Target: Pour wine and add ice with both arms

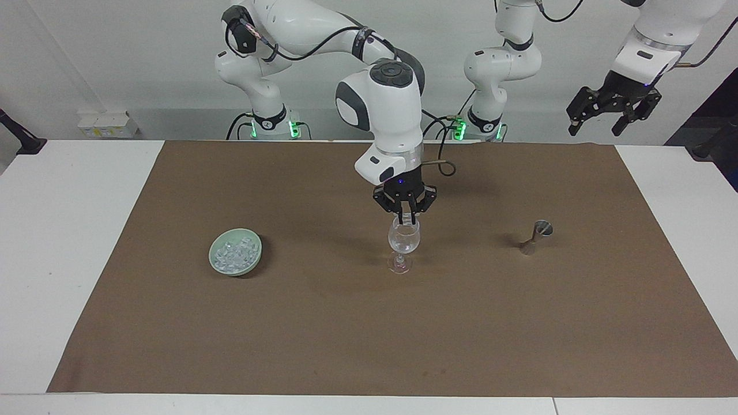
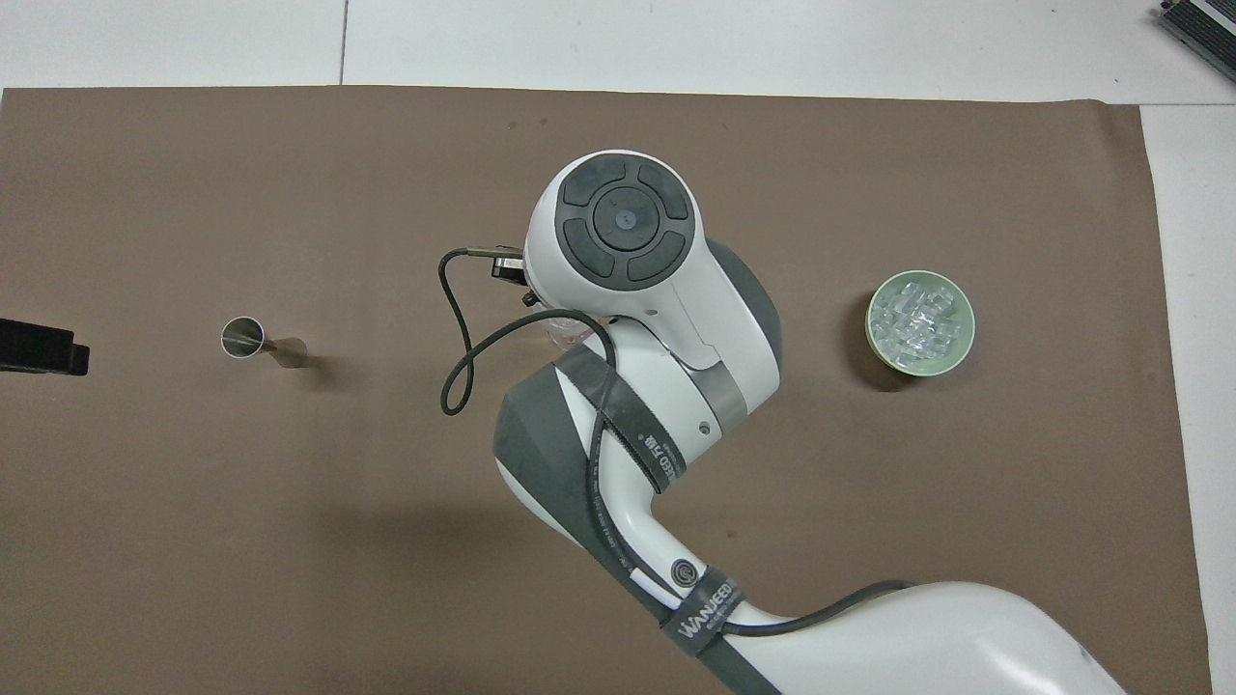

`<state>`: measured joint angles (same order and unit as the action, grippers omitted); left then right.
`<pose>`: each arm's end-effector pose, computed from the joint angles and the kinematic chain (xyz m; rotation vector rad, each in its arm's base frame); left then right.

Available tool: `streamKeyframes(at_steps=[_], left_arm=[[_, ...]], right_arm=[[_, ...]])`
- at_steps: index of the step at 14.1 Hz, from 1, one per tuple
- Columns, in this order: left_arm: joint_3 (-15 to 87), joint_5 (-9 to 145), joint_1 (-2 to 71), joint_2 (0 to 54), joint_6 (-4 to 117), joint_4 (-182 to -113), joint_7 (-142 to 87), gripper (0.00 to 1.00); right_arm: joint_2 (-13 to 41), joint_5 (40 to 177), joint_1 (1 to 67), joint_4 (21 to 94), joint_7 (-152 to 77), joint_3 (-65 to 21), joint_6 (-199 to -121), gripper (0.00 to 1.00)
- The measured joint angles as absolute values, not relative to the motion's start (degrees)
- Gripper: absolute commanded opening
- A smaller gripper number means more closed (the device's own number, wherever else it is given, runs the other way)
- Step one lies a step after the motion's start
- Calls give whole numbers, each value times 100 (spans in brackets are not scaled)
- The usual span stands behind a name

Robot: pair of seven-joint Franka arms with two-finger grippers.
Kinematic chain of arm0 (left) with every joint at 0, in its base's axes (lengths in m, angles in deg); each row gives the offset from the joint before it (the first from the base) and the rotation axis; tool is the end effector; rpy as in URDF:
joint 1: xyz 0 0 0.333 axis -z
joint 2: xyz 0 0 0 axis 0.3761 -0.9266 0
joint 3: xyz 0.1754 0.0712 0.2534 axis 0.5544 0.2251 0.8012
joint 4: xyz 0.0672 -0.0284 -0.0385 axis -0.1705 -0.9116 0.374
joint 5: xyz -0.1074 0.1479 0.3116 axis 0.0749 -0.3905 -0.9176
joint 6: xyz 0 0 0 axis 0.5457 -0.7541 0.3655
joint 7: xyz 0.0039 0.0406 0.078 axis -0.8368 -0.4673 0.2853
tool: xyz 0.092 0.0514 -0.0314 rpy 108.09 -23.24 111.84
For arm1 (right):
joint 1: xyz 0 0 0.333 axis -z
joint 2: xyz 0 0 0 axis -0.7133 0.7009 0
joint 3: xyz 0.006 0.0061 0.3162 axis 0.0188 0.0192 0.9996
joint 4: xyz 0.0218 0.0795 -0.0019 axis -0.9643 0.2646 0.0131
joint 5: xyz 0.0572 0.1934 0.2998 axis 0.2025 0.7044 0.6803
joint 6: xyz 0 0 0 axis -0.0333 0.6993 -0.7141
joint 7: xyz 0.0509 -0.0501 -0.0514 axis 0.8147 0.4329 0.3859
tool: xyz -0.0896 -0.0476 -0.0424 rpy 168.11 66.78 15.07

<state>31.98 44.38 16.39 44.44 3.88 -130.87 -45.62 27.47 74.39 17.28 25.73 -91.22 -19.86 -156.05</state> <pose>0.4721 -0.0158 0.6642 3.1324 -0.0933 0.0298 0.5704 0.3983 0.5016 -2.9621 0.2240 -0.2376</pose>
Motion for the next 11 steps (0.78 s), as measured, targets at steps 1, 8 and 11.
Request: streamKeyframes(at_steps=[1, 8, 11], left_arm=[[3198, 4438, 1639, 4444, 388, -13087, -4562, 100], [3198, 4438, 1639, 4444, 388, -13087, -4562, 100], [3198, 4438, 1639, 4444, 388, -13087, -4562, 100]], right_arm=[[2733, 7439, 1728, 2587, -9123, -1986, -15605, 43], [2705, 7437, 1728, 2632, -9126, -1986, -15606, 62], [2648, 7416, 1735, 2629, -9126, -1996, -15605, 88]])
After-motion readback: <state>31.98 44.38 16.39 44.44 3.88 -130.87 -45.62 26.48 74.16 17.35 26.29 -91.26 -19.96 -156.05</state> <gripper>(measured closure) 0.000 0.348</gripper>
